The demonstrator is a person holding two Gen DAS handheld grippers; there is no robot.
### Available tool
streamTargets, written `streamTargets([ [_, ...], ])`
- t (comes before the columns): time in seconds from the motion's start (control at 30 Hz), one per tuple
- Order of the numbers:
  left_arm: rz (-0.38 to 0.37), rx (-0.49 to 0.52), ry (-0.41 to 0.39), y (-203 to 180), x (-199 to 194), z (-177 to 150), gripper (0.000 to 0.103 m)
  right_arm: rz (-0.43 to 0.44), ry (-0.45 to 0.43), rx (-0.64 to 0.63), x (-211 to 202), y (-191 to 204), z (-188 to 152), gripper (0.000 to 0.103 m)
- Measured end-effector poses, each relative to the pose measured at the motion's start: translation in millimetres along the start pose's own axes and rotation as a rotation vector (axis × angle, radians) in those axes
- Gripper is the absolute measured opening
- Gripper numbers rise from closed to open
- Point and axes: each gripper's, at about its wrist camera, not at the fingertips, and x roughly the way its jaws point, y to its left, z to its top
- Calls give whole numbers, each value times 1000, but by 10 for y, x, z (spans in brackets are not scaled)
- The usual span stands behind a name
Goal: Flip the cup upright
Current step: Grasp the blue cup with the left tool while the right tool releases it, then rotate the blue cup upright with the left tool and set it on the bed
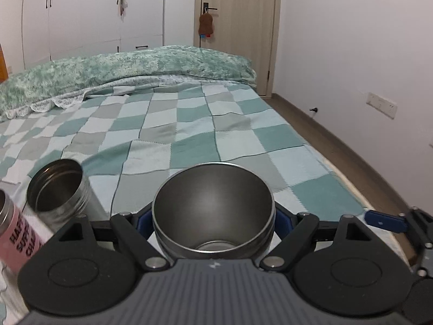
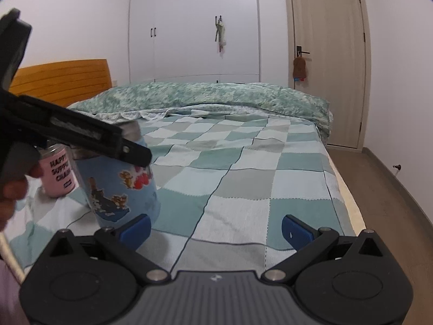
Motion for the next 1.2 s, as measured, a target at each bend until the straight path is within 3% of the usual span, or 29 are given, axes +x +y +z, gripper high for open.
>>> streamTargets([
  [0.27, 14, 13, -14, 95, 422, -159, 85, -18, 22, 24, 246, -42, -49, 103],
  [0.33, 2, 49, -75, 83, 416, -233, 85, -25, 28, 26, 285, -49, -74, 103],
  [0.5, 3, 63, -86, 55, 376, -253, 85, -35, 36, 25, 325, -44, -104, 103],
  [0.53, 1, 60, -98, 62, 364, -268, 87, -37, 36, 25, 319, -41, -101, 103],
  [0.6, 3, 48, -123, 87, 341, -295, 103, -42, 34, 24, 295, -21, -91, 103],
  [0.77, 12, 60, -206, 116, 17, -319, 103, -55, 25, 18, 150, 56, -58, 103],
  [0.97, -6, 35, -313, 327, -742, -423, 103, -53, -17, 15, -212, 361, -36, 103],
  [1.2, 15, 14, -361, 828, -1510, -948, 103, -58, -78, 27, -599, 918, -255, 103],
])
